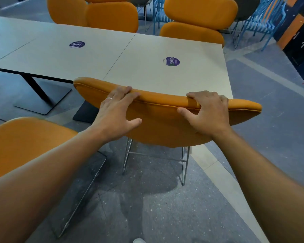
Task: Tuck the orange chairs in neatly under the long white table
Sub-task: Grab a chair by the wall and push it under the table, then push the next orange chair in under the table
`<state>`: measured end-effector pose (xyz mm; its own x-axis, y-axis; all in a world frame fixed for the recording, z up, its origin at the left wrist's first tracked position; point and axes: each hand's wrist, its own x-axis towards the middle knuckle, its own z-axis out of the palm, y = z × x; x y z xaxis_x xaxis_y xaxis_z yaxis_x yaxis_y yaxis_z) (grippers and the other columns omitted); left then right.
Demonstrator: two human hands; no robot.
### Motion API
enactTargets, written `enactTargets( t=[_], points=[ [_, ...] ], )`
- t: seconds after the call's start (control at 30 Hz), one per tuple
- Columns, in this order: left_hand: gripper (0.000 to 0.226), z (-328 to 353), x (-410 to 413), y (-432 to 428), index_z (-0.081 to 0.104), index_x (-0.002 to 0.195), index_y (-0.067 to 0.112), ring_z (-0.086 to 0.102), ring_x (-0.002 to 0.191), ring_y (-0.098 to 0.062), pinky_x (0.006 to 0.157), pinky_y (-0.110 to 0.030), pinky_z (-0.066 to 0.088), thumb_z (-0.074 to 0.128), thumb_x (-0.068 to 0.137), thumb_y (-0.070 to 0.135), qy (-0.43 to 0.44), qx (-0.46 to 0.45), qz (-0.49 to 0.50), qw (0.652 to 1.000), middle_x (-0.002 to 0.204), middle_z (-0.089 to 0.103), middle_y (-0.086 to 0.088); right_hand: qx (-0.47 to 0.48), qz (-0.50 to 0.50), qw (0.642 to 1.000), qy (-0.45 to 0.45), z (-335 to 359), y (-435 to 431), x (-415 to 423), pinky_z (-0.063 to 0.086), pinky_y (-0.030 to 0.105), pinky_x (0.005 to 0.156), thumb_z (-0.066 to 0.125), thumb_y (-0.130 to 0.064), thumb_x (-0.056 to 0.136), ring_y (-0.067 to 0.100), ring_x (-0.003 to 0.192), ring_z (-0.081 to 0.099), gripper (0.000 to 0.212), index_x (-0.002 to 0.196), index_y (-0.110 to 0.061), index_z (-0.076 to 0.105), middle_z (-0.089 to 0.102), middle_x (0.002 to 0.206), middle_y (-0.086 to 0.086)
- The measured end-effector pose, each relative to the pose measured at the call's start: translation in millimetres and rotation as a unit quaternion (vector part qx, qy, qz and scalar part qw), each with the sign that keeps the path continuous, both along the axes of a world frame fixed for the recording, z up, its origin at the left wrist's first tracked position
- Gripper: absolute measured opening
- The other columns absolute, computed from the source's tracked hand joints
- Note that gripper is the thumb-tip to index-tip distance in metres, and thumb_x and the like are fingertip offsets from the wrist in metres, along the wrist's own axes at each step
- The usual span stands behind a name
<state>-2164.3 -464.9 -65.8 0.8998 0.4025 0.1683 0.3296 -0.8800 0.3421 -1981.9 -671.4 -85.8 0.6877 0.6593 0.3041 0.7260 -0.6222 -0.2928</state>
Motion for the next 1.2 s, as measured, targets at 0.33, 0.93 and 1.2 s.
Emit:
enactTargets(
  t=[0.33, 0.93, 1.2],
  points=[
    [0.043, -12.0, -125.5, -5.4, 0.059, 0.127, 0.022, 0.055, 0.116, -0.015, 0.095, -0.026, 0.039, 0.067, 0.088, 0.037, 0.029, -0.105, 0.070, 0.992, 0.128, 0.060, 0.004, -0.056, 0.198, 0.957, 0.206, -5.9, 41.8, -131.9, 0.054, 0.028, 0.080, 0.061, -0.046, 0.096, 0.006, 0.098, 0.060, 0.033, 0.126, -0.034, 0.063, 0.066, 0.115, -0.013],
    [0.024, -13.1, -415.9, 33.6, 0.070, 0.108, 0.021, 0.061, 0.094, -0.002, 0.073, -0.008, 0.041, 0.067, 0.088, 0.036, -0.001, -0.126, 0.142, 0.982, 0.103, 0.069, 0.010, -0.197, 0.240, 0.907, 0.283, -40.0, 101.5, -387.2, 0.055, 0.038, 0.091, 0.063, -0.050, 0.094, 0.011, 0.101, 0.062, 0.040, 0.129, -0.032, 0.062, 0.066, 0.113, -0.007],
    [0.026, 8.1, -488.8, 75.4, 0.071, 0.106, 0.019, 0.054, 0.077, 0.008, 0.065, -0.010, 0.036, 0.067, 0.087, 0.037, -0.056, -0.049, 0.176, 0.982, 0.098, 0.068, 0.010, -0.182, 0.273, 0.901, 0.284, -35.7, 139.5, -456.7, 0.054, 0.035, 0.090, 0.063, -0.049, 0.094, 0.009, 0.101, 0.061, 0.042, 0.132, -0.032, 0.059, 0.064, 0.119, -0.008]
  ],
)
